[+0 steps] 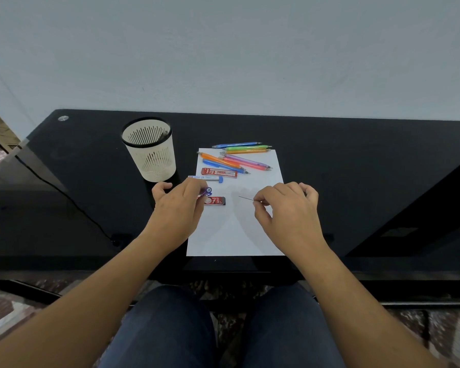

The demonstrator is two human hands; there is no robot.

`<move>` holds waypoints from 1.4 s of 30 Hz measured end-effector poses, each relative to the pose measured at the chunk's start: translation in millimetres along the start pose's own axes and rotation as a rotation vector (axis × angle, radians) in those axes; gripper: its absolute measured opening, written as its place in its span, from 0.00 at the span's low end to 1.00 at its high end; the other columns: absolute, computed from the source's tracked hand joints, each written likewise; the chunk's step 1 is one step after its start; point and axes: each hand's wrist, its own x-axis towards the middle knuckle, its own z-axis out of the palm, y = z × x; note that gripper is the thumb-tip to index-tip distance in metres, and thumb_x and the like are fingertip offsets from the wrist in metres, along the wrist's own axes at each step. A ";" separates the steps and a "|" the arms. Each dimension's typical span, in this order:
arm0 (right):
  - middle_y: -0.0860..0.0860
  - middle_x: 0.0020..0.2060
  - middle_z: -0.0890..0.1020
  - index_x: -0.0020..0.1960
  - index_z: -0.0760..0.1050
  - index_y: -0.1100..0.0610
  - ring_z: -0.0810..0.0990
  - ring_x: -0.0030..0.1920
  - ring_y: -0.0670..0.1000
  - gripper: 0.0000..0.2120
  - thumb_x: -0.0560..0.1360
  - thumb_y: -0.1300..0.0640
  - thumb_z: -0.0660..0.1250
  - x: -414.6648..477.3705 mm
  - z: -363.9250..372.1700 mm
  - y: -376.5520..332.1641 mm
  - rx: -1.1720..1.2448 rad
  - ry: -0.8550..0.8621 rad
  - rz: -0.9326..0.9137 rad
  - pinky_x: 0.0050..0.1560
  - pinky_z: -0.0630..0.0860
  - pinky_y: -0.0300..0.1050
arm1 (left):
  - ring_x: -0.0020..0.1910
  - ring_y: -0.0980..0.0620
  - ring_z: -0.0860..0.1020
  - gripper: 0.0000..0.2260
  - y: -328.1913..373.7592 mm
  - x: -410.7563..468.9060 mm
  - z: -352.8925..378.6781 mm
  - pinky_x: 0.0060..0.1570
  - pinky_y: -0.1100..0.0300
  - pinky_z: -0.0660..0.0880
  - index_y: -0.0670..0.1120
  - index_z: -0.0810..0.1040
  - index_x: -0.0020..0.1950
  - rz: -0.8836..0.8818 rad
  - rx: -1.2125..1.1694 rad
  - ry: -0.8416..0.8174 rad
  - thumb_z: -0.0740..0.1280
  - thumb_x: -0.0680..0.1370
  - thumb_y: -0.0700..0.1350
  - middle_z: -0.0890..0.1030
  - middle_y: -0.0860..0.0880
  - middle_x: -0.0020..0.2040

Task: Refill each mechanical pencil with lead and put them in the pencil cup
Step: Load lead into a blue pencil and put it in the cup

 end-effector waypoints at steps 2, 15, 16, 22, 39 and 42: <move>0.46 0.40 0.82 0.45 0.80 0.49 0.79 0.46 0.49 0.02 0.73 0.53 0.70 0.4 -2.1 -0.5 0.008 -0.003 -0.001 0.62 0.66 0.56 | 0.42 0.49 0.80 0.08 -1.2 0.0 -0.6 0.58 0.44 0.63 0.47 0.73 0.54 0.037 0.053 0.029 0.67 0.76 0.39 0.81 0.49 0.49; 0.46 0.42 0.83 0.45 0.80 0.50 0.79 0.48 0.49 0.03 0.72 0.52 0.70 3.4 -20.5 -12.0 0.068 0.092 -0.099 0.60 0.67 0.55 | 0.49 0.46 0.80 0.14 -4.1 -0.1 -2.4 0.58 0.38 0.64 0.48 0.77 0.57 0.043 0.181 0.012 0.72 0.73 0.38 0.80 0.47 0.53; 0.46 0.42 0.83 0.45 0.80 0.50 0.79 0.48 0.49 0.03 0.72 0.52 0.70 3.3 -20.4 -12.8 0.064 0.087 -0.101 0.60 0.68 0.55 | 0.48 0.46 0.80 0.14 -4.0 -0.3 -2.4 0.58 0.38 0.64 0.48 0.77 0.57 0.044 0.183 0.014 0.72 0.73 0.38 0.80 0.47 0.53; 0.46 0.41 0.83 0.44 0.81 0.49 0.79 0.47 0.49 0.02 0.71 0.52 0.72 2.5 -17.3 -16.2 0.055 0.062 -0.095 0.59 0.69 0.57 | 0.48 0.48 0.79 0.14 -6.1 -2.9 -0.3 0.58 0.40 0.64 0.49 0.76 0.57 0.055 0.183 0.027 0.71 0.74 0.39 0.80 0.48 0.53; 0.46 0.40 0.83 0.43 0.81 0.49 0.80 0.46 0.49 0.02 0.70 0.52 0.72 1.7 -17.4 -16.4 0.027 0.045 -0.088 0.59 0.69 0.57 | 0.49 0.46 0.80 0.16 -3.1 -2.2 -1.2 0.58 0.39 0.65 0.48 0.78 0.58 0.043 0.192 -0.013 0.74 0.72 0.38 0.80 0.47 0.53; 0.46 0.39 0.83 0.42 0.81 0.49 0.80 0.45 0.50 0.02 0.70 0.53 0.73 1.9 -17.6 -17.6 0.020 0.039 -0.087 0.59 0.69 0.58 | 0.50 0.47 0.79 0.17 -2.6 -2.4 -1.3 0.59 0.40 0.64 0.49 0.78 0.58 0.042 0.201 -0.029 0.74 0.72 0.38 0.80 0.47 0.54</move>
